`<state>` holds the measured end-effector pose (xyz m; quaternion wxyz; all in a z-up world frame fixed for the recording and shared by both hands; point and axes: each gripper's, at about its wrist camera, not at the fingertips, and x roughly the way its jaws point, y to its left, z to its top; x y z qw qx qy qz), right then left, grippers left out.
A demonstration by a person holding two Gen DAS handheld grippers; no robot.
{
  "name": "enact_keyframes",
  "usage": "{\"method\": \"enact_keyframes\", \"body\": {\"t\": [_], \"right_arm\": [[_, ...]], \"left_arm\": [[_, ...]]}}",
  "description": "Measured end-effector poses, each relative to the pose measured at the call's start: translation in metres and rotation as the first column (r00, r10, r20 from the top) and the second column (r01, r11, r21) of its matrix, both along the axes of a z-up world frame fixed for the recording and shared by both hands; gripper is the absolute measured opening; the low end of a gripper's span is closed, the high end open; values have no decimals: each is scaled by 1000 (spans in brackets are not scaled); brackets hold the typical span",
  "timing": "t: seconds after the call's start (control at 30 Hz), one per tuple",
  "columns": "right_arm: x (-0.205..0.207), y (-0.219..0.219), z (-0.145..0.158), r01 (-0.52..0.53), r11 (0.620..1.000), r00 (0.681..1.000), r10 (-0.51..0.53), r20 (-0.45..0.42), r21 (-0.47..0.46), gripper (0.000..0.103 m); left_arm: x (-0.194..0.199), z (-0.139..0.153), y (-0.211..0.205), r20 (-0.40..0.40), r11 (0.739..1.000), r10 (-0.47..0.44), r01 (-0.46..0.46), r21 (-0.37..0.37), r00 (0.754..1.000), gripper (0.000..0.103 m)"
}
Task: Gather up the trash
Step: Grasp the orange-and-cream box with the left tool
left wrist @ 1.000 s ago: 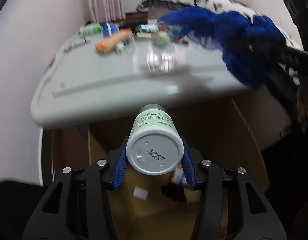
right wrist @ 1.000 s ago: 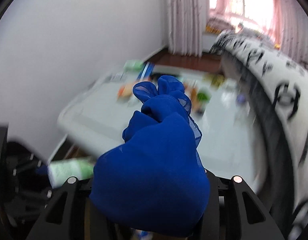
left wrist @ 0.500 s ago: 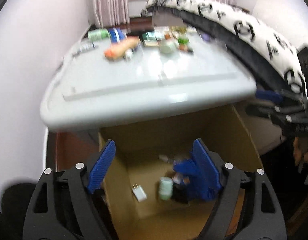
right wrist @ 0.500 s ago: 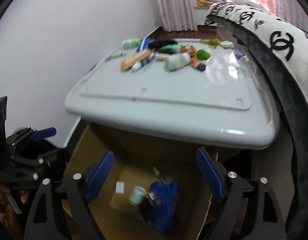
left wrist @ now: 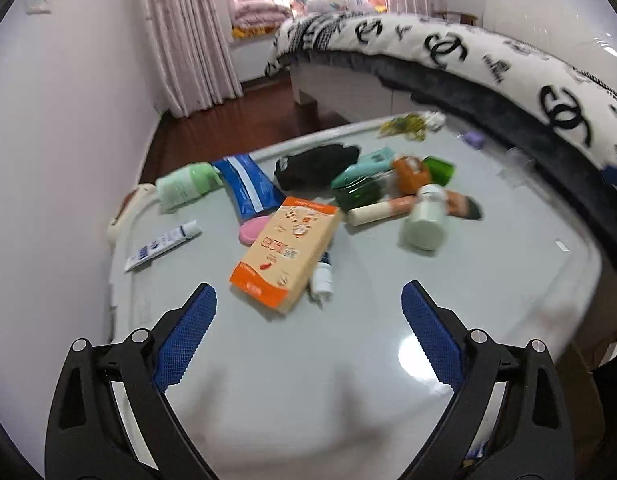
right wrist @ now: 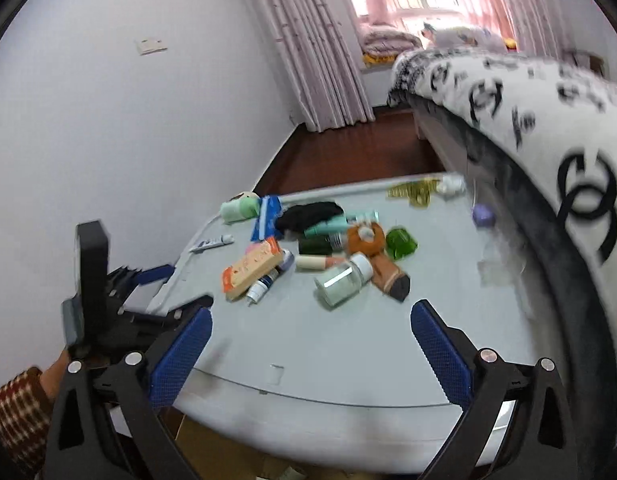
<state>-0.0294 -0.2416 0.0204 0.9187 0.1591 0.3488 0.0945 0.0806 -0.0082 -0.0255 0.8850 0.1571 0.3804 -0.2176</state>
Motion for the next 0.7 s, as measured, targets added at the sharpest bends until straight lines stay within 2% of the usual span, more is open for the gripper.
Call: {"method": "enact_keyframes", "body": {"t": [0.07, 0.13, 0.27, 0.37, 0.43, 0.5, 0.6, 0.63, 0.67, 0.7], "right_arm": [[8, -5, -24, 46, 999, 998, -46, -46, -9, 99], [17, -8, -34, 62, 998, 994, -65, -90, -28, 99], [19, -2, -31, 70, 990, 996, -76, -50, -119, 99], [17, 8, -23, 54, 982, 998, -55, -1, -182, 99], [15, 13, -20, 39, 975, 999, -37, 16, -219, 99], [14, 18, -18, 21, 973, 1000, -15, 25, -232, 99], [14, 20, -17, 12, 972, 1000, -6, 28, -233, 99], [14, 20, -17, 9, 971, 1000, -2, 28, -238, 99], [14, 20, -17, 10, 969, 1000, -2, 30, -247, 99], [13, 21, -17, 13, 967, 999, -5, 32, -256, 99]], "left_arm": [[18, -9, 0, -12, 1000, -24, 24, -8, 1000, 91], [34, -20, -2, -15, 999, -47, 47, 8, 999, 91], [63, -37, -3, -22, 996, -51, 53, 66, 998, 91], [80, -47, -1, -47, 997, -51, 53, 50, 998, 91], [88, -52, -3, -92, 997, -66, 69, 30, 994, 91], [93, -60, -8, -121, 995, -87, 92, 40, 989, 91], [95, -72, -17, -134, 989, -97, 111, 100, 986, 91], [94, -74, -19, -132, 989, -93, 107, 104, 987, 86], [92, -75, -18, -143, 991, -90, 103, 84, 986, 76], [92, -74, -18, -155, 994, -85, 95, 62, 984, 59]]}}
